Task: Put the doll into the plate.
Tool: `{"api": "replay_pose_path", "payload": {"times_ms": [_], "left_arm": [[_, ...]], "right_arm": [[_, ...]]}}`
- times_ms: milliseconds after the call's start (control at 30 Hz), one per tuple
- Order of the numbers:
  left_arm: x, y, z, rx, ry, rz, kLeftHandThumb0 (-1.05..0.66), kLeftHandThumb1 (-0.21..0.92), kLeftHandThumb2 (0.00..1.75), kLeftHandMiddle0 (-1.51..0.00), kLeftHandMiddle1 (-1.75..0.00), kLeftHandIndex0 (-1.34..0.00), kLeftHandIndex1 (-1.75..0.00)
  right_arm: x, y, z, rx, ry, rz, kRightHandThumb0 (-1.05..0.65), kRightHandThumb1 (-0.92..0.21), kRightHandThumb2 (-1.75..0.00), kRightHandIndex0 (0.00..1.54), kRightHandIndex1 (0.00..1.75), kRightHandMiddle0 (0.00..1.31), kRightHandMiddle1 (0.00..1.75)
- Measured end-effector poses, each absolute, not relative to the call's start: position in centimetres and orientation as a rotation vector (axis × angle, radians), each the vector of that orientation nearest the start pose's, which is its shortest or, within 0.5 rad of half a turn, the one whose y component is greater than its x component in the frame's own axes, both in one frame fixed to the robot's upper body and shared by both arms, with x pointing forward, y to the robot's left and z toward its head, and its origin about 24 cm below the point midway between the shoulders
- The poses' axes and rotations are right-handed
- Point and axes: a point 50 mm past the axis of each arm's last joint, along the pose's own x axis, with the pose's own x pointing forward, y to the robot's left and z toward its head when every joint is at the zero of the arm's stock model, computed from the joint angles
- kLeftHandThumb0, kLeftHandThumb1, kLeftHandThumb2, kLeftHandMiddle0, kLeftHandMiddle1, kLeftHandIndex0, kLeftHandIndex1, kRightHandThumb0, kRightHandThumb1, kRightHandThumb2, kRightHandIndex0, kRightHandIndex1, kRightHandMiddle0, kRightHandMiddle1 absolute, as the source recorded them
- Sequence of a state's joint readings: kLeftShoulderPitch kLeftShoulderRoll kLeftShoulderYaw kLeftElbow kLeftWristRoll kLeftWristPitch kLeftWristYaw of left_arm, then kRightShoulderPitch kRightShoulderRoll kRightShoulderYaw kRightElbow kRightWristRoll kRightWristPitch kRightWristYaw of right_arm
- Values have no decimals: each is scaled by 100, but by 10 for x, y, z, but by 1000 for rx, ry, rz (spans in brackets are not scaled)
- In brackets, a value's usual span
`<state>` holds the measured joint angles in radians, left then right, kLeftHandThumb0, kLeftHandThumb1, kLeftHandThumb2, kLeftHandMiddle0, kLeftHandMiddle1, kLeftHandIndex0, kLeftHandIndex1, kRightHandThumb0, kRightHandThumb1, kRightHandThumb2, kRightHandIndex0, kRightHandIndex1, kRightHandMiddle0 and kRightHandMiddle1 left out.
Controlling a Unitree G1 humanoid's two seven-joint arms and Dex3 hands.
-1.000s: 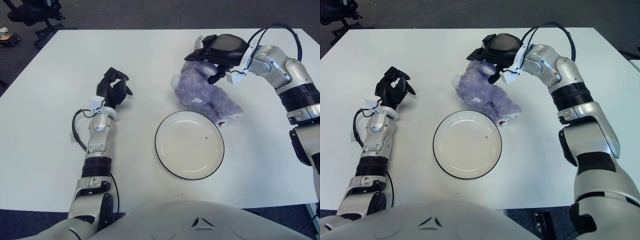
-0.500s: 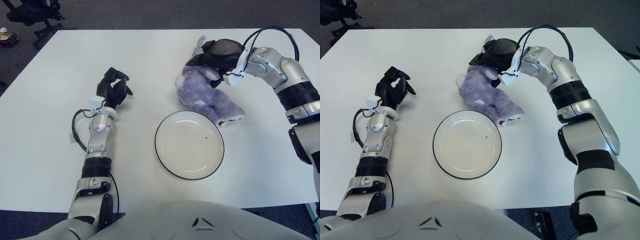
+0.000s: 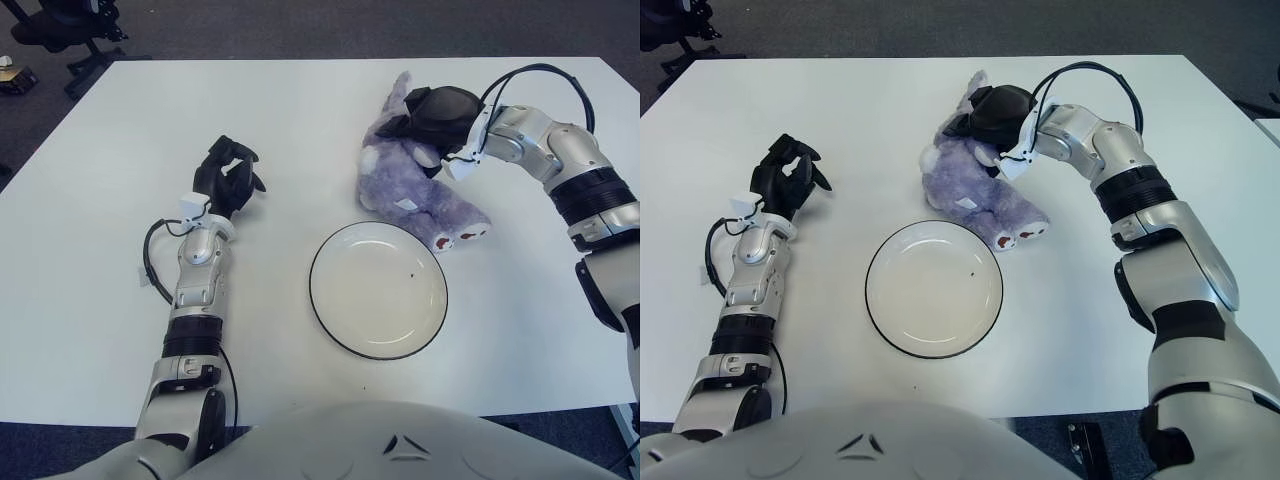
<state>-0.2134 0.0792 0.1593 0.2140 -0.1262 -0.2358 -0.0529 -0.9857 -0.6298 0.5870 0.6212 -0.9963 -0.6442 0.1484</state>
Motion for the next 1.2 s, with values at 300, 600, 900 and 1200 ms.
{"api": "replay_pose_path", "payload": {"times_ms": [300, 600, 900, 1200], "left_arm": [[290, 189, 74, -58, -246, 76, -27, 92, 44, -87, -175, -54, -175], [289, 188, 74, -55, -246, 77, -26, 92, 44, -87, -175, -54, -175], [289, 188, 74, -47, -247, 77, -26, 92, 44, -86, -175, -54, -175], [288, 187, 74, -46, -249, 77, -26, 92, 44, -86, -175, -54, -175]], "right_arm": [[369, -125, 157, -1921, -641, 752, -45, -83, 0, 23, 0, 34, 0], [371, -127, 152, -1924, -660, 729, -49, -83, 0, 22, 0, 34, 1], [372, -128, 143, -1926, -743, 654, -16, -85, -1, 62, 6, 72, 12], [370, -129, 133, -1829, -918, 524, 0, -92, -16, 51, 135, 60, 112]]}}
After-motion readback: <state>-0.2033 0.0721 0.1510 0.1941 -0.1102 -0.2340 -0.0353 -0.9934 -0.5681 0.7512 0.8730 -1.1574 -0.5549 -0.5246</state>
